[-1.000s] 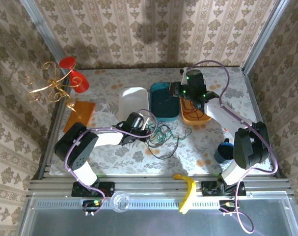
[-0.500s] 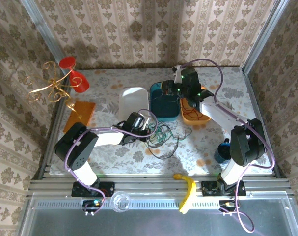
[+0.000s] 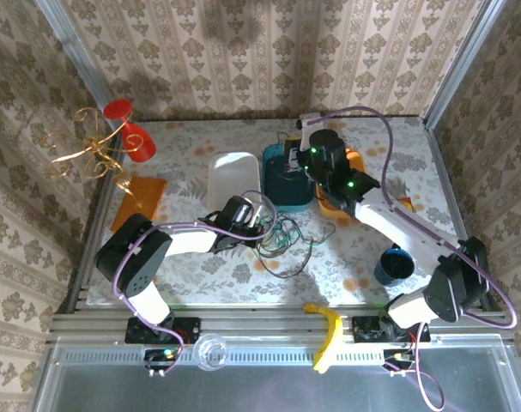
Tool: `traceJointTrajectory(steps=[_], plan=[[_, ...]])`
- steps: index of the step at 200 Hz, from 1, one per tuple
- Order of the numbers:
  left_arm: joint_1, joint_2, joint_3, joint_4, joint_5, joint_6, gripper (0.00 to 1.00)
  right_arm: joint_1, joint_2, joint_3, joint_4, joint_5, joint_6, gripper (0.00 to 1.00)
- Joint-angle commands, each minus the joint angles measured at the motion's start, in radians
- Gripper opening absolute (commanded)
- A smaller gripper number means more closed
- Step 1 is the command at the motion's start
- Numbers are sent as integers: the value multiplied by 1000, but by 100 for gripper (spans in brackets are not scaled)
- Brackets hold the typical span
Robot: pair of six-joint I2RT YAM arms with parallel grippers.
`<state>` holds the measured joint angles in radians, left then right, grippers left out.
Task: Untangle the cables
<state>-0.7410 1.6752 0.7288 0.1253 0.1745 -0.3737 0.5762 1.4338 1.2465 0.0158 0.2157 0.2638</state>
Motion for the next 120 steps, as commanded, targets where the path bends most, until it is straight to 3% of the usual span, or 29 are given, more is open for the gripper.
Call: traceJointTrajectory(steps=[1, 44, 83, 120], plan=[[-2, 37, -24, -175, -53, -4, 0, -3, -34, -28, 33, 106, -61, 0], [-6, 43, -19, -176, -53, -5, 0, -22, 7, -7, -27, -14, -2, 0], [-9, 44, -19, -175, -56, -5, 0, -120, 75, -69, 32, -235, 168, 0], [-9, 43, -22, -173, -61, -4, 0, -168, 149, -97, 52, -289, 221, 0]])
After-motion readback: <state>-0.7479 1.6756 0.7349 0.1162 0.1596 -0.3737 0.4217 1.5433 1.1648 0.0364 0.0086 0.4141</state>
